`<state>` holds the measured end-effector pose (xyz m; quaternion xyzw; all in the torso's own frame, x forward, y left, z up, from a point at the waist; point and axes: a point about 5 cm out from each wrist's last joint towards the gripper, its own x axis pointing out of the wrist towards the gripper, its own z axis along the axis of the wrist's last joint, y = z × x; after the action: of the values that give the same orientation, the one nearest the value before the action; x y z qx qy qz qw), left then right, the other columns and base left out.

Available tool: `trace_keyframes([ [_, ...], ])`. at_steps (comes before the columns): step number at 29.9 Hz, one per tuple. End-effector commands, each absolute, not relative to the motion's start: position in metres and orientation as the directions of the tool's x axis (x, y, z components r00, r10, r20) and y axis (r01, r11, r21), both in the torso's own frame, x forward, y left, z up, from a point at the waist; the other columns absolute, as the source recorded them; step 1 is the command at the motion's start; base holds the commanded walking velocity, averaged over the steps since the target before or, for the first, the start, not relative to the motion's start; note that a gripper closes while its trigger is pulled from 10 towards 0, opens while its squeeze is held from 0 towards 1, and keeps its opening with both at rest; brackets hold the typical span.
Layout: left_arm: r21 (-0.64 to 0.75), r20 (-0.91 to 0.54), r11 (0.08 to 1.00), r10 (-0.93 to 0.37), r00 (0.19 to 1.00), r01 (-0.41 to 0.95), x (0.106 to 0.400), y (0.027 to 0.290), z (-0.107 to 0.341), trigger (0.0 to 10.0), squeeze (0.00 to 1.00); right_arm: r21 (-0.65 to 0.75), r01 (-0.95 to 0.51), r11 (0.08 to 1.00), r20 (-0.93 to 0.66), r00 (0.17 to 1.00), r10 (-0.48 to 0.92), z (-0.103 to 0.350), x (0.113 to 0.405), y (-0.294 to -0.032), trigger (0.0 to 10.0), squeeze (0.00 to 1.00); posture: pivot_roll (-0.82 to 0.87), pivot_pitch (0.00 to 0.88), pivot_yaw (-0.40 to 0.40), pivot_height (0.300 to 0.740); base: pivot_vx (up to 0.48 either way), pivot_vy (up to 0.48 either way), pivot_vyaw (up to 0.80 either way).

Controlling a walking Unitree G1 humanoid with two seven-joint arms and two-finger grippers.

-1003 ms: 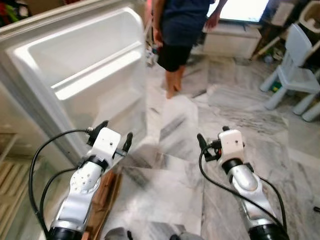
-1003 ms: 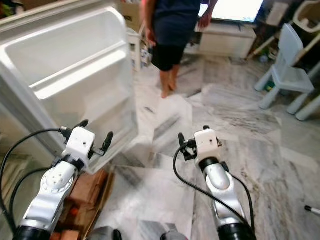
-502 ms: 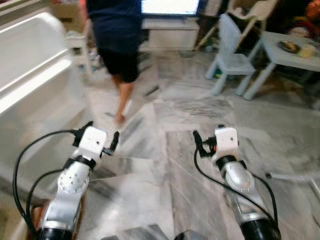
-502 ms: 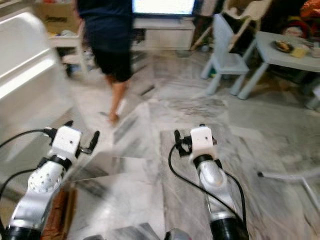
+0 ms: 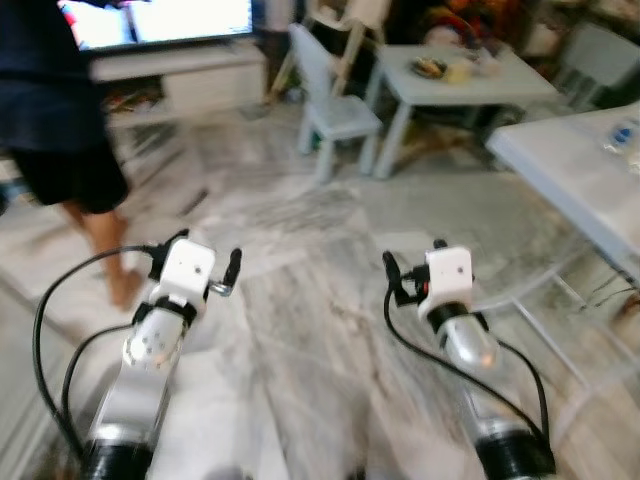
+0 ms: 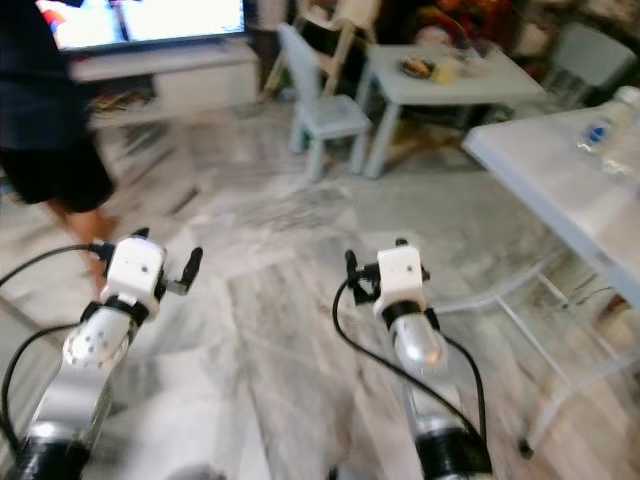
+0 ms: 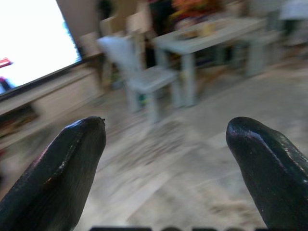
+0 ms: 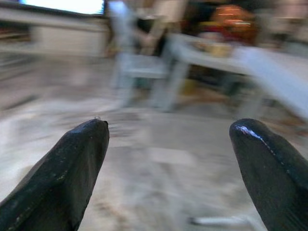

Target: Restocking fridge

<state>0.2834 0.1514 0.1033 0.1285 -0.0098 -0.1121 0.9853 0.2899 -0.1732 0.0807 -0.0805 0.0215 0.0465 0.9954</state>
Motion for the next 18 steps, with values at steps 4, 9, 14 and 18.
trace_keyframes([
  [4, 0.248, -0.004, 0.953, -0.177, 0.984, 0.173, 0.2819, 0.1648, 0.1039, 10.0, 0.0, -0.148, -0.104, 0.983, -0.015, 0.995, 0.103, 0.0867, 0.2909, -0.1663, 10.0, 0.0, 0.06, 0.036, -0.042, 0.74, 0.0, 0.0, -0.8],
  [9, 0.242, -0.011, 0.957, -0.166, 0.986, 0.163, 0.2803, 0.1658, 0.0999, 10.0, 0.0, -0.155, -0.119, 0.981, -0.01, 0.993, 0.119, 0.0873, 0.2896, -0.1649, 10.0, 0.0, 0.06, 0.033, -0.044, 0.74, 0.0, 0.0, -0.8],
  [14, 0.241, -0.002, 0.959, -0.152, 0.988, 0.148, 0.2825, 0.1652, 0.1011, 10.0, 0.0, -0.16, -0.109, 0.981, -0.003, 0.994, 0.11, 0.0886, 0.2902, -0.1661, 10.0, 0.0, 0.06, 0.033, -0.053, 0.74, 0.152, 0.0, -0.8],
  [18, 0.231, 0.005, 0.963, -0.144, 0.99, 0.139, 0.2834, 0.165, 0.1025, 10.0, 0.0, -0.166, -0.095, 0.982, 0.011, 0.995, 0.098, 0.0925, 0.2905, -0.1664, 10.0, 0.0, 0.06, 0.034, -0.054, 0.74, 0.262, 0.0, -0.8],
])
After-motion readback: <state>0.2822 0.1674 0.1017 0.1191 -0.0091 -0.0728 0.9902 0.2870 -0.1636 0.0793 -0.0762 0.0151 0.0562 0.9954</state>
